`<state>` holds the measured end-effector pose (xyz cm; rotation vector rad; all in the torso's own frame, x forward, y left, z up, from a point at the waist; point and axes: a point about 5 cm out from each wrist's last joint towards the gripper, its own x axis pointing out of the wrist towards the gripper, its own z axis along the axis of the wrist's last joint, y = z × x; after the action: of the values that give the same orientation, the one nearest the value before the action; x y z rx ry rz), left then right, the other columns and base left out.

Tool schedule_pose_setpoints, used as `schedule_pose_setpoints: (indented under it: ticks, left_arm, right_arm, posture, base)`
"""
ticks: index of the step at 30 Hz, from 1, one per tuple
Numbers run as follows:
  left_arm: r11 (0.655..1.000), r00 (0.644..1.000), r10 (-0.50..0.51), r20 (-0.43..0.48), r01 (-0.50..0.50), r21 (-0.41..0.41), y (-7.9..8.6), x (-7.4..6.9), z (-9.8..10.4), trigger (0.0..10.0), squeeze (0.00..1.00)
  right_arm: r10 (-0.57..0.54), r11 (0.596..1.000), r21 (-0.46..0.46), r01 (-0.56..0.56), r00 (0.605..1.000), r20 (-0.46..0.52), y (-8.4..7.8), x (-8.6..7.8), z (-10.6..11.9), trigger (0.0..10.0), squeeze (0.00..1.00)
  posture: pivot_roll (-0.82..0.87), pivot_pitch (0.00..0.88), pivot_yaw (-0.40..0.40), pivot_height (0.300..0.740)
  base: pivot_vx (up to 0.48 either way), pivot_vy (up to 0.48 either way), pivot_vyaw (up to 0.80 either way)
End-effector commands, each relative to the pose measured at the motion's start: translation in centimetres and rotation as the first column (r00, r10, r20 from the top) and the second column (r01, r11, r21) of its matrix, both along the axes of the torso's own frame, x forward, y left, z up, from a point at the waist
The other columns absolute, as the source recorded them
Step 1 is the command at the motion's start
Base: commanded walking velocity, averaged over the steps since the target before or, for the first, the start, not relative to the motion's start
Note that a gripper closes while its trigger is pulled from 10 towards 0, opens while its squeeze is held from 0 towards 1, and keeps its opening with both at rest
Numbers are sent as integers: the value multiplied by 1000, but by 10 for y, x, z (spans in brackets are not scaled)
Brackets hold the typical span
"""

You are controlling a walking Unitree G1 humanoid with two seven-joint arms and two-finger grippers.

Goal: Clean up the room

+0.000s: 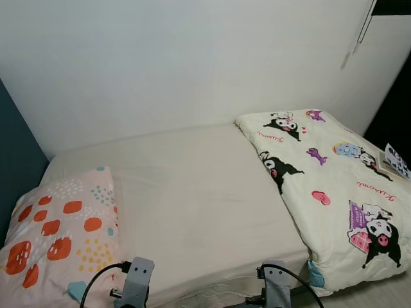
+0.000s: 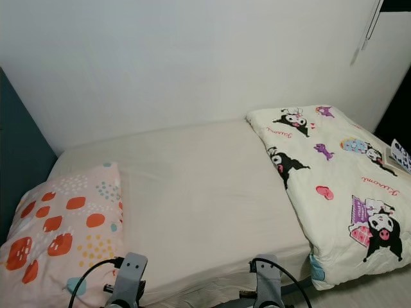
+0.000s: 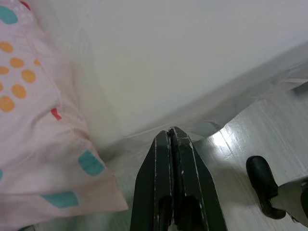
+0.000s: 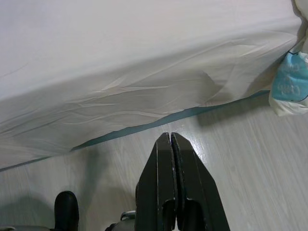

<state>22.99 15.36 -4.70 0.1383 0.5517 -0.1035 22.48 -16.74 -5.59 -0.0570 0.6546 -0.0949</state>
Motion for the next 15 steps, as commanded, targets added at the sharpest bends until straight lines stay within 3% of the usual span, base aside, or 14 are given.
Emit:
schedule_pose_setpoints:
  ticks: [1,15]
  left_arm:
    - [1000,1000,-6,-3,6,6,2,-4,-2,10000,0]
    - [1000,1000,-25,5,25,15,0,-4,-1,10000,0]
  right_arm:
    - [-8,1000,10,9,1000,-17,1,-3,-2,10000,0]
    - [-5,1000,8,6,1000,-16,1,-3,-2,10000,0]
  posture:
    - [-16,101,13,740]
    - [-15,102,8,740]
  base:
    - [0,0,0]
    - [0,0,0]
